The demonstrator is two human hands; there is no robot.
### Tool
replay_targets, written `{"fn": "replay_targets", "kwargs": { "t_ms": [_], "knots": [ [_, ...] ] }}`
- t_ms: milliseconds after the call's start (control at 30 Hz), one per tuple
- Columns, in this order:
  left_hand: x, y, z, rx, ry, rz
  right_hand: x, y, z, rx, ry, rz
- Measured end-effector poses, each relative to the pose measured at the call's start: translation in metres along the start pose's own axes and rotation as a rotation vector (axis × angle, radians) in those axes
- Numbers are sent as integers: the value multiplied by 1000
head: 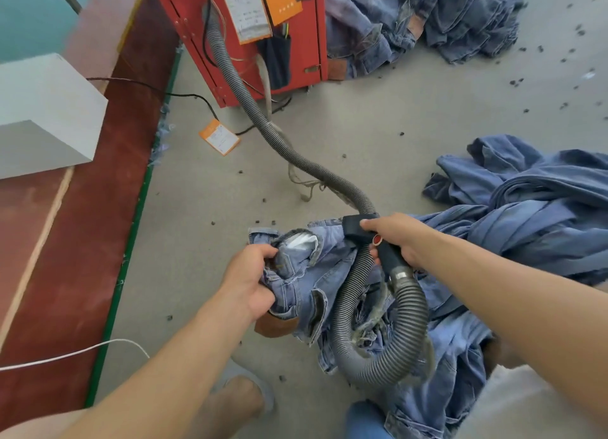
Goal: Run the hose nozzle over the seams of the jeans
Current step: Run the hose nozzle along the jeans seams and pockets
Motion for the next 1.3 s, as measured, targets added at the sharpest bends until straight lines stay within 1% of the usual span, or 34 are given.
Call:
{"fn": "replay_targets", "kwargs": {
  "t_ms": [67,100,167,200,267,300,333,400,467,500,533,567,633,667,700,733,800,867,933,1000,1067,1200,1300],
  "knots": [
    [1,-4,0,82,-84,49,4,-9,12,-65,-73,-65],
    [3,-6,3,135,-137,83,3,-16,22,-139,-137,-112],
    [5,-7,14,244,-237,125,-6,-36,50,-399,-290,-196],
    [5,-6,19,295,-253,120,-14,-49,67,-592,-368,-222],
    [11,-5,29,391,-190,63,-31,-75,100,-1047,-505,-263],
    [15,-5,33,430,-128,26,-40,-87,115,-1221,-574,-282],
    [17,-6,35,455,-59,2,-48,-99,129,-1320,-658,-302],
    [14,-7,31,483,99,-29,-62,-125,153,-1333,-889,-363],
    [9,-12,18,499,224,-99,-72,-147,173,-1314,-1128,-501],
    [9,-16,11,464,245,-127,-75,-152,179,-1357,-1241,-580],
    [11,-19,6,379,215,-120,-76,-153,180,-1412,-1337,-641],
    [14,-21,3,266,146,-83,-75,-149,176,-1474,-1404,-667],
    [16,-19,3,130,7,0,-66,-130,160,-1600,-1490,-618],
    [17,-18,4,127,-29,36,-60,-117,151,-1646,-1486,-560],
    [16,-15,7,135,-51,48,-51,-104,142,-1692,-1444,-481],
    [15,-14,11,168,-62,30,-41,-92,132,-1748,-1369,-384],
    [13,-13,19,302,-34,-68,-20,-74,108,-1847,-1202,-192],
    [16,-13,23,408,5,-149,-4,-64,87,-1844,-1134,-64],
    [21,-15,21,430,69,-178,8,-56,74,-1760,-1115,20],
    [21,-16,16,376,87,-116,20,-51,67,-1689,-1060,63],
    [24,-19,16,301,58,-53,27,-51,64,-1671,-1047,40],
    [24,-14,22,160,-21,34,43,-63,57,-1820,-1005,2],
    [27,-11,19,106,-58,64,47,-66,53,-1839,-976,-54]
  ]
}}
Point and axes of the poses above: each hand's wrist, its own x-axis towards the middle knuckle, its own y-axis out of the palm, z = x × y, the point moved 5 cm from there along x, towards the middle knuckle, and after that the axes turned 3 degrees about -y, right-handed, at the moved point
